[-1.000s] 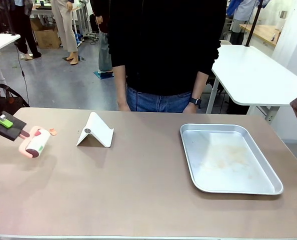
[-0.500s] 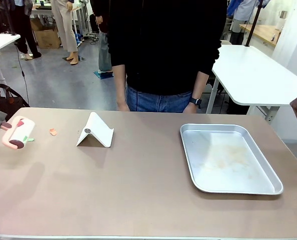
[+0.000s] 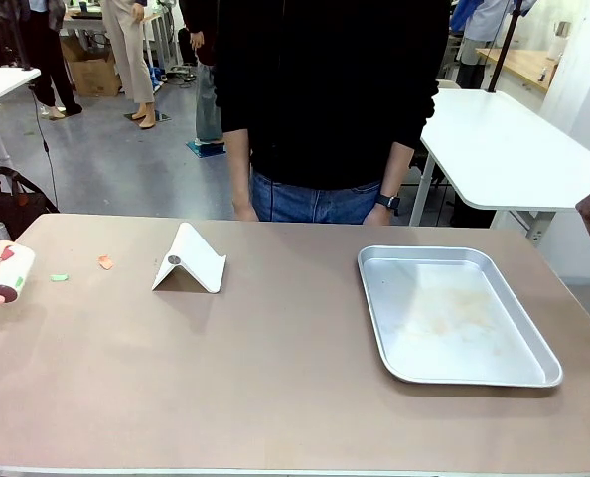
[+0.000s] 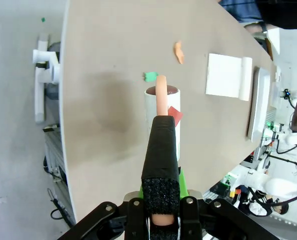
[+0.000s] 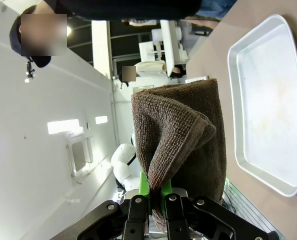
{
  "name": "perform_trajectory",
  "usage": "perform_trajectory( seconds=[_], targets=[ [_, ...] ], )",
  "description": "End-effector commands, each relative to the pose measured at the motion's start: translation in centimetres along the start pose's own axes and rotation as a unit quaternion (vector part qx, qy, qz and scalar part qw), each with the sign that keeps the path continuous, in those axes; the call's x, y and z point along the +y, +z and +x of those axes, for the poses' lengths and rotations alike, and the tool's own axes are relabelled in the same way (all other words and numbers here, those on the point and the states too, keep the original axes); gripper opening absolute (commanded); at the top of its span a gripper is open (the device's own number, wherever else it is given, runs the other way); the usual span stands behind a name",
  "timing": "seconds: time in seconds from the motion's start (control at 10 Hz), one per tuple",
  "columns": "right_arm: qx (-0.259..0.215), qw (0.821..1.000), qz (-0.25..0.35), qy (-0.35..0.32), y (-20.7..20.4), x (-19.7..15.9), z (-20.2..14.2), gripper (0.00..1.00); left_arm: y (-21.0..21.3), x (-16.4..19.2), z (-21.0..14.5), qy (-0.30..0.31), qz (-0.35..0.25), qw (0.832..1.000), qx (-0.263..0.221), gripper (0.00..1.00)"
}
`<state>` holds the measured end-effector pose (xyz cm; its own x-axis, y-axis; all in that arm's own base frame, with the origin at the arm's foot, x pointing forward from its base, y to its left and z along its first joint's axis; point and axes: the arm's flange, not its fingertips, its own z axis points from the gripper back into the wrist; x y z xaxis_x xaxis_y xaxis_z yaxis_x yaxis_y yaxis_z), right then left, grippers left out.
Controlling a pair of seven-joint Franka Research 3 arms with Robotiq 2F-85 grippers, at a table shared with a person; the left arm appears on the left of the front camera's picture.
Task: Clean the surface of the table.
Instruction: Clean the area not pointed to by the person.
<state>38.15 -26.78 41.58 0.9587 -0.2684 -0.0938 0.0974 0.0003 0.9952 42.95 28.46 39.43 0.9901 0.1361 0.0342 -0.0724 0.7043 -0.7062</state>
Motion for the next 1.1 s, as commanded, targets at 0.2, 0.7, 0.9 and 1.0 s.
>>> perform_trajectory(
  seconds=[0.2, 0.7, 0.9, 1.0],
  targets=[
    [0.000, 1.000, 0.000, 0.002, 0.0, 0.1, -0.1, 0.10, -0.8, 2.0, 2.9, 0.010, 0.001, 1.000, -0.009, 0.22],
    [0.000, 1.000, 0.000, 0.002, 0.0, 0.1, -0.1, 0.10, -2.8, 2.9, 5.7, 0.028, 0.018, 0.999, 0.011, 0.22],
    [0.000, 1.000, 0.000, 0.002, 0.0, 0.1, -0.1, 0.10, -3.9, 2.4, 6.0, 0.023, 0.024, 0.999, 0.023, 0.22],
    [0.000, 1.000, 0.000, 0.002, 0.0, 0.1, -0.1, 0.10, -4.6, 1.9, 6.1, 0.021, 0.028, 0.999, 0.032, 0.22]
  ],
)
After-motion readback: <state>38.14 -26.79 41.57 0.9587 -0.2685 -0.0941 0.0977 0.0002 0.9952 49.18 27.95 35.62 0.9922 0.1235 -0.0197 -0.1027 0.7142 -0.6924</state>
